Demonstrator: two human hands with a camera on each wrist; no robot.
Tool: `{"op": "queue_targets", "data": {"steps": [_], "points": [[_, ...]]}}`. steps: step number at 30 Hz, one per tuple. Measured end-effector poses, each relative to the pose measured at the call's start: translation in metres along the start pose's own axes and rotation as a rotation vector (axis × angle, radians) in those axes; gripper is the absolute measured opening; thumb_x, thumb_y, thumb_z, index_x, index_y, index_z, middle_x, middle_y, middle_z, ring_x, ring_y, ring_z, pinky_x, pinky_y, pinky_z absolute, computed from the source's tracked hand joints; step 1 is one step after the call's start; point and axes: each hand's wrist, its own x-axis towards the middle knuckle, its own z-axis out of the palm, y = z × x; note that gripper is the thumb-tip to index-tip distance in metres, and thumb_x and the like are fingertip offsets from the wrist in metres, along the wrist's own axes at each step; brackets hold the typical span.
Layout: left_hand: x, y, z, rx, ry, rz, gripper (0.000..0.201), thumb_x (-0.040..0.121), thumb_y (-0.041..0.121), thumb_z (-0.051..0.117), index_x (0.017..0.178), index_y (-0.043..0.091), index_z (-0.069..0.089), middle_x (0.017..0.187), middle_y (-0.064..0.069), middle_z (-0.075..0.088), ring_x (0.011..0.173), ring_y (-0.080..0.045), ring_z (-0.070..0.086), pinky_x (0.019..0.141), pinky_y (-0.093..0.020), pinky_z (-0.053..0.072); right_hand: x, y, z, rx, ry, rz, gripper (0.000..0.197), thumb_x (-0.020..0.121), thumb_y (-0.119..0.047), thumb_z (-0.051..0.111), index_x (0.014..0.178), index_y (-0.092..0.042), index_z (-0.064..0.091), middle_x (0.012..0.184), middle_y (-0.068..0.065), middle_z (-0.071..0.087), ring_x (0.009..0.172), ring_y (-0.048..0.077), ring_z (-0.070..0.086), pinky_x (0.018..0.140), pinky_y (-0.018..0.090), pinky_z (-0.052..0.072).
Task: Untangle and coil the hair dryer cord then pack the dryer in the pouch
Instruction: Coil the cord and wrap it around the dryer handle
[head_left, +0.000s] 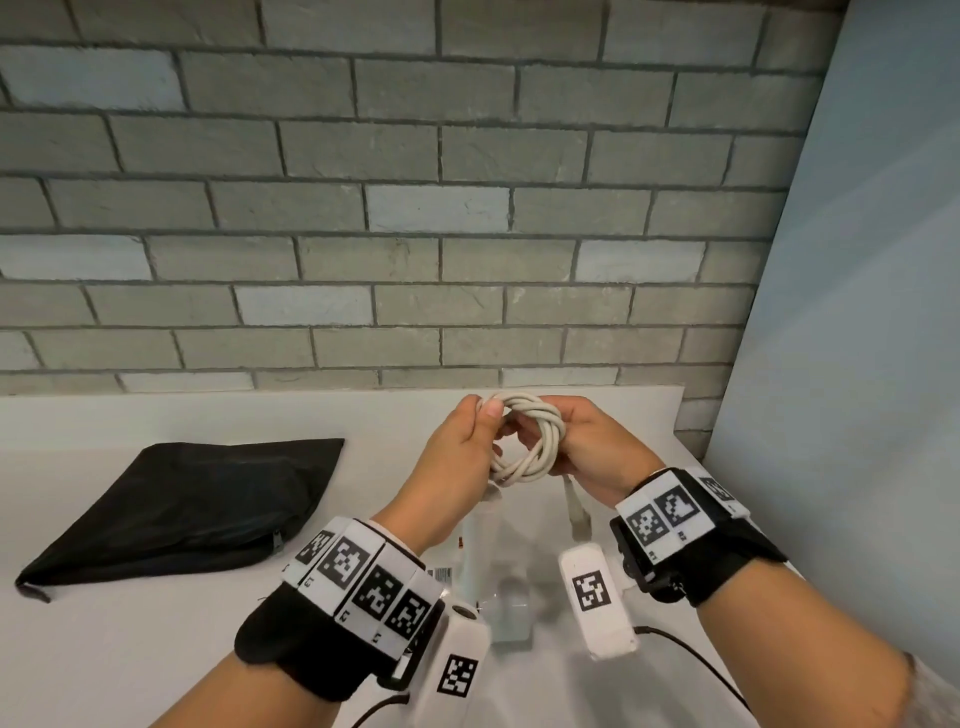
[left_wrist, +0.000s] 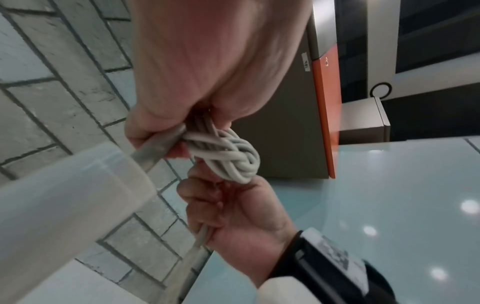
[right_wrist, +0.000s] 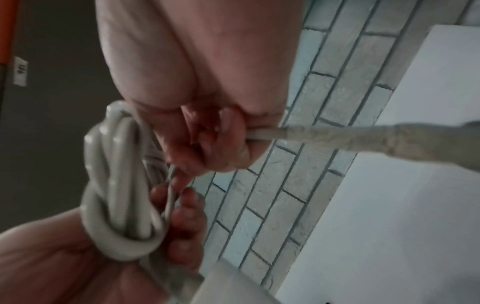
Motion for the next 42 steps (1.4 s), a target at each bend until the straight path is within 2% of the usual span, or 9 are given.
{"op": "queue_targets", "data": {"steps": [5, 12, 16, 22, 25, 29, 33, 37, 42], "points": [[0.001, -0.002, 0.001, 0.012, 0.043, 0.041, 0.03, 0.097, 0.034, 0.032, 0.095, 0.008, 0.046, 0.077, -0.001, 0.051, 0.067, -0.017, 0.05, 0.056, -0.033, 0.045, -0.005, -0.004, 0.0, 0.06, -0.045, 0.005, 0.03, 0.083, -0.039, 0.052, 0.071, -0.018, 0.07, 0.074, 0.012, 0.048, 0.049, 0.006, 0.03, 0.041, 0.015, 0.018], [0.002, 0.0, 0.001, -0.092, -0.029, -0.04, 0.03, 0.094, 0.037, 0.039, 0.071, 0.021, 0.049, 0.061, 0.0, 0.045, 0.055, -0.015, 0.043, 0.049, -0.027, 0.038, -0.008, 0.006, -0.001, 0.016, 0.078, -0.077, 0.011, 0.08, 0.002, 0.059, 0.087, -0.005, 0.065, 0.069, 0.004, 0.052, 0.061, 0.008, 0.047, 0.055, 0.016, 0.037], [0.006, 0.002, 0.001, -0.067, -0.006, -0.051, 0.029, 0.095, 0.039, 0.036, 0.074, 0.022, 0.047, 0.064, 0.001, 0.043, 0.057, -0.016, 0.042, 0.048, -0.027, 0.035, -0.006, 0.007, -0.002, -0.546, 0.352, -0.5, 0.023, 0.068, -0.012, 0.073, 0.086, -0.018, 0.06, 0.085, -0.005, 0.05, 0.077, -0.003, 0.047, 0.066, 0.009, 0.038], [0.01, -0.001, 0.003, 0.094, -0.024, 0.016, 0.031, 0.095, 0.04, 0.032, 0.084, 0.016, 0.047, 0.069, 0.001, 0.048, 0.061, -0.014, 0.05, 0.051, -0.024, 0.041, -0.011, 0.002, 0.009, -1.172, 0.341, -0.767, 0.016, 0.082, -0.014, 0.053, 0.073, -0.006, 0.063, 0.067, 0.008, 0.053, 0.047, 0.019, 0.046, 0.04, 0.027, 0.042], [0.009, -0.006, 0.004, 0.157, -0.003, 0.12, 0.028, 0.095, 0.036, 0.033, 0.08, 0.016, 0.044, 0.069, 0.003, 0.048, 0.06, -0.009, 0.049, 0.049, -0.013, 0.039, -0.014, -0.002, 0.012, -1.195, 0.297, -0.673, 0.02, 0.083, -0.017, 0.045, 0.075, -0.008, 0.06, 0.07, 0.006, 0.055, 0.048, 0.019, 0.049, 0.04, 0.022, 0.035], [0.01, -0.014, 0.007, 0.218, 0.073, 0.217, 0.027, 0.095, 0.034, 0.034, 0.079, 0.014, 0.042, 0.071, 0.004, 0.048, 0.067, -0.013, 0.048, 0.061, -0.025, 0.042, -0.018, -0.001, 0.018, -1.146, 0.203, -0.487, 0.01, 0.088, -0.015, 0.047, 0.085, -0.008, 0.054, 0.081, 0.006, 0.054, 0.068, 0.021, 0.048, 0.059, 0.027, 0.033], [0.008, -0.016, 0.008, 0.232, 0.066, 0.284, 0.025, 0.096, 0.03, 0.035, 0.081, 0.011, 0.042, 0.07, 0.007, 0.048, 0.064, -0.004, 0.048, 0.055, -0.01, 0.04, -0.025, -0.01, 0.02, -0.98, 0.089, -0.307, 0.015, 0.091, -0.02, 0.047, 0.077, -0.016, 0.042, 0.076, -0.001, 0.05, 0.075, 0.018, 0.044, 0.061, 0.024, 0.028], [0.007, -0.019, 0.01, 0.406, 0.055, 0.339, 0.026, 0.095, 0.036, 0.031, 0.08, 0.015, 0.039, 0.072, 0.01, 0.044, 0.064, -0.008, 0.046, 0.054, -0.02, 0.032, -0.027, -0.017, 0.009, -0.726, 0.149, -0.148, 0.018, 0.076, -0.013, 0.061, 0.061, -0.017, 0.052, 0.056, -0.004, 0.052, 0.057, 0.014, 0.049, 0.058, 0.027, 0.039], [0.003, -0.018, 0.013, 0.627, 0.139, 0.319, 0.03, 0.096, 0.037, 0.027, 0.093, 0.012, 0.044, 0.091, 0.004, 0.038, 0.07, -0.017, 0.044, 0.056, -0.023, 0.024, -0.027, -0.015, 0.001, -0.498, 0.13, -0.083, 0.008, 0.075, -0.006, 0.065, 0.074, -0.01, 0.072, 0.065, 0.015, 0.063, 0.059, 0.015, 0.05, 0.056, 0.024, 0.042]]}}
